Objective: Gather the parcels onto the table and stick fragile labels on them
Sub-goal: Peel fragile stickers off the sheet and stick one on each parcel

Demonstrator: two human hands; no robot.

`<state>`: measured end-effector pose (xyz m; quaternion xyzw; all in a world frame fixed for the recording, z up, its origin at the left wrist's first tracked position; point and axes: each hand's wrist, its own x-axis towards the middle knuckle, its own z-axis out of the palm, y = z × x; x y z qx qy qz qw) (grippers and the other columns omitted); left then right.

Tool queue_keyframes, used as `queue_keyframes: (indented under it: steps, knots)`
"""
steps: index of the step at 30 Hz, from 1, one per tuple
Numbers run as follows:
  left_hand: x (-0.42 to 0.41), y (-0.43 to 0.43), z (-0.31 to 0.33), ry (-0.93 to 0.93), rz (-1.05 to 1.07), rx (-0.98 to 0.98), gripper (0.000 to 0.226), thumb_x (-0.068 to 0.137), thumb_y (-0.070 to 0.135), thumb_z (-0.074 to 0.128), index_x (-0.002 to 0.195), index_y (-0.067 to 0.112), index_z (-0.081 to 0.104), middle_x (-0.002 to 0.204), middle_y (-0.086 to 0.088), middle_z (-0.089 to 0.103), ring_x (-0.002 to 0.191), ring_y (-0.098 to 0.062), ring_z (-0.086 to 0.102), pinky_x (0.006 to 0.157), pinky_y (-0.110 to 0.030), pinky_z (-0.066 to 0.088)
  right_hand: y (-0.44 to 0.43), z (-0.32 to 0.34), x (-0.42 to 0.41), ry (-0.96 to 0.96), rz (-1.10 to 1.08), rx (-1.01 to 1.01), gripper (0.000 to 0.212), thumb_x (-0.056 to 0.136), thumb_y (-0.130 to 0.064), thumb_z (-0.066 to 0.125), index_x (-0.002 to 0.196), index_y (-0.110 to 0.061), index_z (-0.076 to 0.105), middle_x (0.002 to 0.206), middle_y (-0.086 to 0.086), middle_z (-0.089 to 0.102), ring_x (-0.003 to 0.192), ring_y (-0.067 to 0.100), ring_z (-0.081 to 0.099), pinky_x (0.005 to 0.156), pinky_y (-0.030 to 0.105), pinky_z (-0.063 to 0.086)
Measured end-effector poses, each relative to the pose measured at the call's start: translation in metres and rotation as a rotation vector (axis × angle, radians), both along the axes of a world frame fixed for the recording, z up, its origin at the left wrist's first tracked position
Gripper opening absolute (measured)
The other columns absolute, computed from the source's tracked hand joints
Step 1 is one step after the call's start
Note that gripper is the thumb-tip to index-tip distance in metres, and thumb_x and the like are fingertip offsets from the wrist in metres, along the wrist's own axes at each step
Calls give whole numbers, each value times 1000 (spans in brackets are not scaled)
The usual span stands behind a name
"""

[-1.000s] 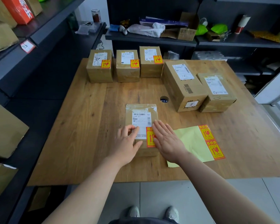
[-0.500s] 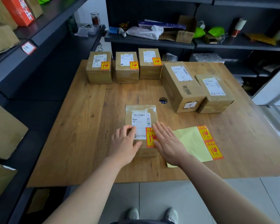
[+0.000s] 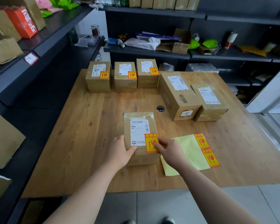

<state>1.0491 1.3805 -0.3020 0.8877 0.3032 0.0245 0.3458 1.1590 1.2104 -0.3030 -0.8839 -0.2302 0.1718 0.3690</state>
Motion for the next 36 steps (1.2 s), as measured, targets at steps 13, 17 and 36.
queue_keyframes:
  steps: [13,17,36]
  knots:
    - [155,4,129,-344,-27,96,63,87,39,62,141,15,41,136,-2,51,122,-21,48,99,-36,43,3,120,141,-176,-153,286,29,91,-34,62,118,-27,68,95,-12,72,80,3,66,66,21,53]
    - [237,-8,150,-396,-56,42,53,86,35,63,133,15,48,129,0,57,116,-20,54,95,-35,47,-10,155,213,-224,-185,318,27,92,-27,61,118,-26,66,92,-14,70,86,5,67,78,28,56]
    - [569,-23,90,-168,-42,80,52,84,40,66,131,21,52,122,-4,52,102,-18,54,84,-33,51,-27,96,540,-180,-138,130,23,94,-27,58,114,-22,68,88,-10,69,81,6,64,67,23,53]
